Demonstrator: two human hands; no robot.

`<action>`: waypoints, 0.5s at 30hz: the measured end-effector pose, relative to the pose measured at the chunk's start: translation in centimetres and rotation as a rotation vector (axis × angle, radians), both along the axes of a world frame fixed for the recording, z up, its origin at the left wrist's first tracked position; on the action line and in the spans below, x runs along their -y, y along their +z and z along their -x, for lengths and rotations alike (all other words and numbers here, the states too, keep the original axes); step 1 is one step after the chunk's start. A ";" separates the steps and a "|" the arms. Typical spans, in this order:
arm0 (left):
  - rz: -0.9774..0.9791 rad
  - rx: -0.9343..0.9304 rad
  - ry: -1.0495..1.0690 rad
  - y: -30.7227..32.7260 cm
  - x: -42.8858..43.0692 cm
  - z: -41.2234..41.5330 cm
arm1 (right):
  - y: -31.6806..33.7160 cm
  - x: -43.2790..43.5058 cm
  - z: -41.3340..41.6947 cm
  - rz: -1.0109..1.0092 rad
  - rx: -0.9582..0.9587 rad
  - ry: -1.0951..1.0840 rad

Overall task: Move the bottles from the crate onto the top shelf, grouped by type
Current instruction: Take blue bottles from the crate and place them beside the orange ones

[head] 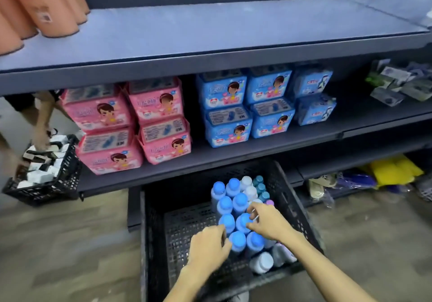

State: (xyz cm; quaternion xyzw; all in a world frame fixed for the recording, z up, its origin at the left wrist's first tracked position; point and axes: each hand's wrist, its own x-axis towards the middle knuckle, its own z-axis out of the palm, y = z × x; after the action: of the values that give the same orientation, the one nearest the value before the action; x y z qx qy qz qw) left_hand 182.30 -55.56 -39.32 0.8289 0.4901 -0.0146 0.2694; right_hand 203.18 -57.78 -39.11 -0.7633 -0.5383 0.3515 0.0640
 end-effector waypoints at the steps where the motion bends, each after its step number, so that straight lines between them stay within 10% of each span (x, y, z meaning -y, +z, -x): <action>1: 0.005 -0.008 0.002 -0.4 0.2 0.2 | -1.0 0.4 0.1 0.031 -0.003 0.006; 15: 0.051 -0.053 0.047 -4.6 1.3 1.4 | -7.9 2.3 3.9 0.105 0.110 0.076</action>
State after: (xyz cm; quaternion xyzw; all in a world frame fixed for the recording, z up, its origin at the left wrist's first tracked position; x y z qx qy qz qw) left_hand 180.92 -56.84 -43.89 0.8092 0.5161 -0.0426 0.2776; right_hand 199.33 -60.07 -47.03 -0.7629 -0.5503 0.3389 -0.0195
